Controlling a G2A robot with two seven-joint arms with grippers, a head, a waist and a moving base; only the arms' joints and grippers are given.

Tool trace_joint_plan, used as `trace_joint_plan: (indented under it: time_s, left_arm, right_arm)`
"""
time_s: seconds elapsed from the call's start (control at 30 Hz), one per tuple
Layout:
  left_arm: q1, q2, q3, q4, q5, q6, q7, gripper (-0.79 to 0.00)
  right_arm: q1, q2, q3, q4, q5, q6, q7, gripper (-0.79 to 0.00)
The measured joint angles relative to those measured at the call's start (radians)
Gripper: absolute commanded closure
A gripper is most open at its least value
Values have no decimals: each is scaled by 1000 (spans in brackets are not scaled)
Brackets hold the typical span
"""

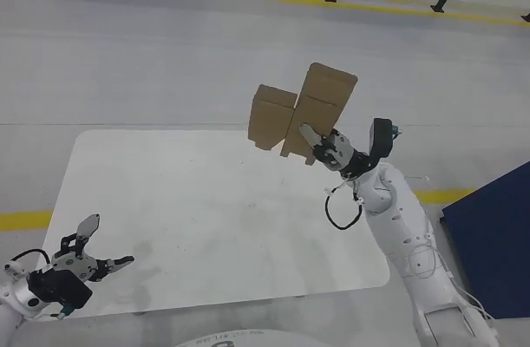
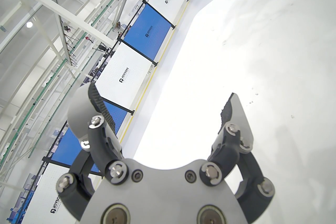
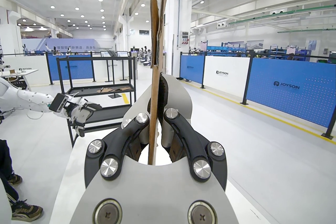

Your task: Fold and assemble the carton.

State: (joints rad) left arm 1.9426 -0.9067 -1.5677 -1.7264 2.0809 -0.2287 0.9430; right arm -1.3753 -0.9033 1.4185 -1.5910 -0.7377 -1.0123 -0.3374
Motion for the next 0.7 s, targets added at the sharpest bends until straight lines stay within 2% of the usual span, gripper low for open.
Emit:
trace_joint_plan:
  time_s: [0.37,0.43,0.53,0.57,0.63,0.7]
  left_arm:
    - [0,0,0,0,0,0,0,-785]
    - [0,0,0,0,0,0,0,-785]
    - [0,0,0,0,0,0,0,-785]
    - [0,0,0,0,0,0,0,-785]
    - [0,0,0,0,0,0,0,-785]
    - [0,0,0,0,0,0,0,-785]
  right_arm:
    - [-14,1,-19,5,54,25,45,0]
    - [-5,-2,-97,-14,171,26,120,0]
    - [24,6,-241,-30,467,-1,300,0]
    - [24,7,-258,-29,538,-1,336,0]
    - [22,6,-231,-28,626,0,343,0]
    - [22,6,-207,-28,617,0,283,0]
